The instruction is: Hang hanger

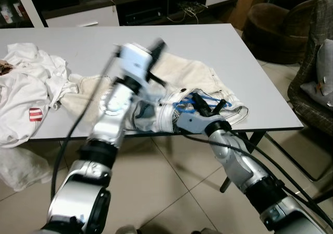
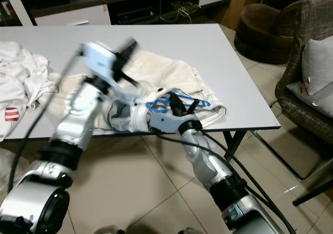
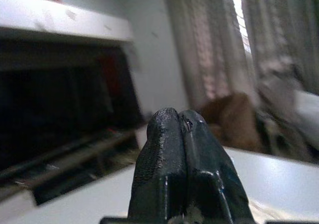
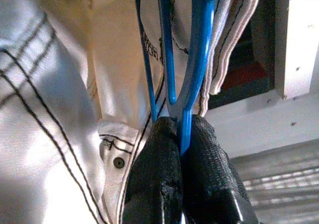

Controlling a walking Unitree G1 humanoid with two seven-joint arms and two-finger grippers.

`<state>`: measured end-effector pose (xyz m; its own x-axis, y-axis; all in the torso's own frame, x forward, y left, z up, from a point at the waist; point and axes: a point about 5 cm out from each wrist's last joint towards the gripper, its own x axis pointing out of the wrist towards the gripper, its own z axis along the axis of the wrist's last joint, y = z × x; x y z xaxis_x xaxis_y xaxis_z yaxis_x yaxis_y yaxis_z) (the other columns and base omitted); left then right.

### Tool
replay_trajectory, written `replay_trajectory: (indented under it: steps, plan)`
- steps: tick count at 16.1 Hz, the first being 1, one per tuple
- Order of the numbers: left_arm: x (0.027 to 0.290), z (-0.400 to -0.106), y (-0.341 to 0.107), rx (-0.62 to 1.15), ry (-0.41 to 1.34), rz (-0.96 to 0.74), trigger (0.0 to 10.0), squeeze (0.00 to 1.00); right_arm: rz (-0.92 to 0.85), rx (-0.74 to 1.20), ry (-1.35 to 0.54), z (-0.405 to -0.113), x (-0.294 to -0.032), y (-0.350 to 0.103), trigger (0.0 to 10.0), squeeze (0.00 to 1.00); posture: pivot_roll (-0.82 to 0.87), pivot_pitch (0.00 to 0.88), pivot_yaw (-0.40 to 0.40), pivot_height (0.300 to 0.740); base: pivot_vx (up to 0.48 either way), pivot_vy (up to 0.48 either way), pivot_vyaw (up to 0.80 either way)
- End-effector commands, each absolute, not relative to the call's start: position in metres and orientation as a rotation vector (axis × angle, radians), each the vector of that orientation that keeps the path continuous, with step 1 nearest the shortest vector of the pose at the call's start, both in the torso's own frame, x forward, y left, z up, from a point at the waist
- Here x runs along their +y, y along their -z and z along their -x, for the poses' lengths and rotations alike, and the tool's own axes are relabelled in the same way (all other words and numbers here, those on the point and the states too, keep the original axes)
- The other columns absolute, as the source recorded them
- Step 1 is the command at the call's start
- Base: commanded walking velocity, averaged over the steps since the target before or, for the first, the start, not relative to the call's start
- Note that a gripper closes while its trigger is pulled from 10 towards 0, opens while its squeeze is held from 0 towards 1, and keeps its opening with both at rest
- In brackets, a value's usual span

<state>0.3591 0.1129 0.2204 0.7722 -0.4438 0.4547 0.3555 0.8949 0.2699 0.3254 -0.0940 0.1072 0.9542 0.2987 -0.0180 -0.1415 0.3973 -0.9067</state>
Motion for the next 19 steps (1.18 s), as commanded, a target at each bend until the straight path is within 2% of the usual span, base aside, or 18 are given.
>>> replay_trajectory:
  steps: [1,5,7,10,11,15,19]
  plan:
    - [0.121,-0.356,-0.226,-0.576,0.385,-0.172,10.0,0.0,1.098,-0.153,-0.261,-0.331,-0.096,-0.113,10.0,0.0,0.04,0.0,0.012,0.74,0.0,0.0,0.0]
    - [0.144,-0.345,-0.231,-0.597,0.35,-0.121,10.0,0.0,1.024,-0.1,-0.239,-0.339,-0.099,-0.114,10.0,0.0,0.06,0.0,0.011,0.74,0.0,0.0,0.0]
    - [0.131,-0.322,-0.217,-0.548,0.526,-0.098,10.0,0.0,0.965,-0.063,-0.194,-0.351,-0.103,-0.123,10.0,0.0,0.06,0.0,0.009,0.74,0.0,0.0,0.0]
    - [0.119,-0.307,-0.207,-0.504,0.619,-0.062,10.0,0.0,0.939,-0.048,-0.175,-0.355,-0.105,-0.126,10.0,0.0,0.07,0.0,0.007,0.74,0.0,0.0,0.0]
    - [0.118,-0.303,-0.202,-0.472,0.632,-0.054,10.0,1.0,0.925,-0.045,-0.17,-0.357,-0.105,-0.128,10.0,0.0,0.07,0.0,0.007,0.74,0.0,0.0,0.0]
    - [0.118,-0.29,-0.177,-0.366,0.646,-0.073,10.0,1.0,0.904,-0.056,-0.144,-0.361,-0.105,-0.135,10.0,0.0,0.07,0.0,0.007,0.74,0.0,0.0,0.0]
    - [0.118,-0.282,-0.163,-0.315,0.574,-0.098,10.0,1.0,0.909,-0.063,-0.089,-0.364,-0.113,-0.139,10.0,0.0,0.07,0.0,0.007,0.74,0.0,0.0,0.0]
